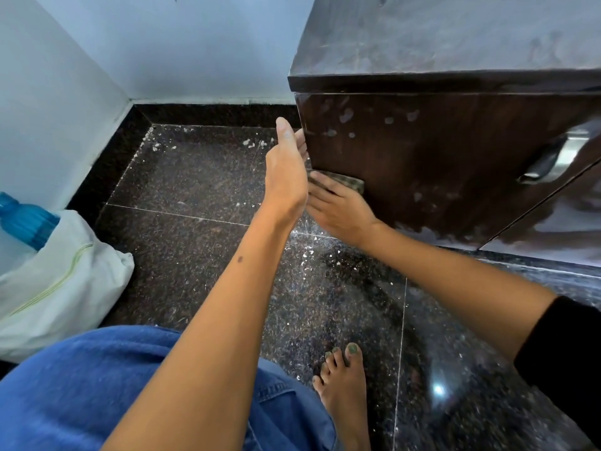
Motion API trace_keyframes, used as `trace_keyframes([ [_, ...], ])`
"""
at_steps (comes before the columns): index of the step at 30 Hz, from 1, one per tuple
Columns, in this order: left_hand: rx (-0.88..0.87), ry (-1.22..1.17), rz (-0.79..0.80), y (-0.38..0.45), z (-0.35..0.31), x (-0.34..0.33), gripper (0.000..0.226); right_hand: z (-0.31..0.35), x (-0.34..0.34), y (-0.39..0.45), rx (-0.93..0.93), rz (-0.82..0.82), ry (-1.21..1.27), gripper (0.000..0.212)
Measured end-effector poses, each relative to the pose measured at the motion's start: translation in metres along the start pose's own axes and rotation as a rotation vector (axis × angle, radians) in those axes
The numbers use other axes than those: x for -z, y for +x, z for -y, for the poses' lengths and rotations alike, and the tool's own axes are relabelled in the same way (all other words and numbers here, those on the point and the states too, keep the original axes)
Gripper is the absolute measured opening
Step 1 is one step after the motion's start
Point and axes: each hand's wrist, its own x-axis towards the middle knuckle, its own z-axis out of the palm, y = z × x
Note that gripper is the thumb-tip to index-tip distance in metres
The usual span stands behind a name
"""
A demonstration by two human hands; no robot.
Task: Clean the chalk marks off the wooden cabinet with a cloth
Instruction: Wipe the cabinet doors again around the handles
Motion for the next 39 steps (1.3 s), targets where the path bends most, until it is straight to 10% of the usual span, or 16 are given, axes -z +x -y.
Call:
trace_keyframes([
  [8, -0.041, 0.178, -0.165, -0.009, 0.015, -0.035, 0.060, 0.004, 0.002, -0.023, 0.473, 0.374, -0.242, 0.051],
  [20, -0.312, 0.757, -0.119, -0.037, 0.051, -0.058, 0.072, -0.047, -0.086, -0.211, 0.492, 0.567, -0.163, 0.055],
  [26, -0.326, 0.785, -0.078, -0.039, 0.048, -0.062, 0.074, -0.055, -0.085, -0.198, 0.309, 0.261, -0.157, 0.064],
  [33, -0.360, 0.575, -0.230, -0.045, 0.011, -0.066, 0.070, -0.082, 0.006, -0.058, 0.055, -0.483, 0.033, 0.042],
  [39, -0.438, 0.590, -0.196, -0.053, 0.014, -0.067, 0.069, -0.094, 0.000, -0.097, -0.416, -0.638, -0.025, 0.053],
])
